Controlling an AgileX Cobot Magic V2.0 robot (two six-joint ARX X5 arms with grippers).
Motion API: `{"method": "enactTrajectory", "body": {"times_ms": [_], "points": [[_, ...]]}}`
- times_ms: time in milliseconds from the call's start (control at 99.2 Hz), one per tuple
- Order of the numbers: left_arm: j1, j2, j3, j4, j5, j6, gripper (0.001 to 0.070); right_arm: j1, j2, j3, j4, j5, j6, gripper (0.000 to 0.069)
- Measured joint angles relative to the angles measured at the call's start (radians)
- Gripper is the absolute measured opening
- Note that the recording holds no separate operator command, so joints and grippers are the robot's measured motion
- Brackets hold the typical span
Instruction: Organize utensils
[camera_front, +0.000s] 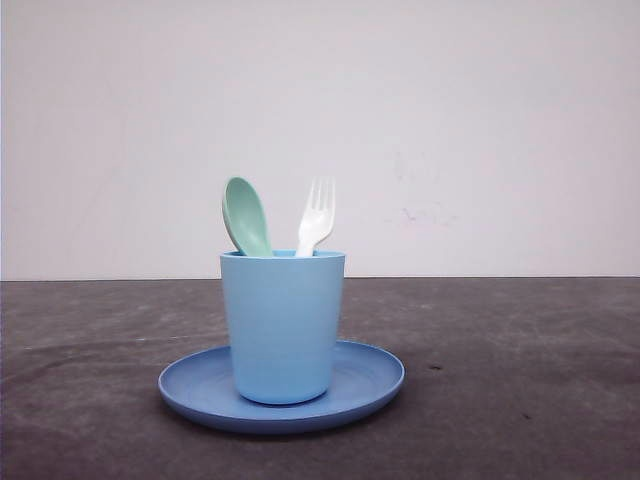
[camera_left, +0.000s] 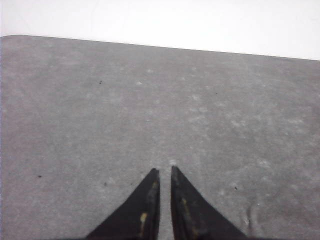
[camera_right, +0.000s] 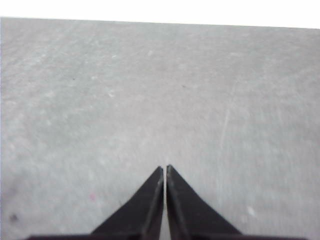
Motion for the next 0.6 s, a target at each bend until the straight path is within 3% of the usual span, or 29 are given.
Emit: {"method": "enactTrajectory", "body": {"times_ms": [323,605], "points": [[0.000,0.000,0.000,0.000,0.000,0.000,0.0014,-0.034,-0.378,-0.247,0.002,0.006,0.024,0.0008],[0.000,0.000,0.000,0.000,0.000,0.000,0.0014,-0.035,-0.397,-0.299,0.052,0.010,0.025,0.0008]]}}
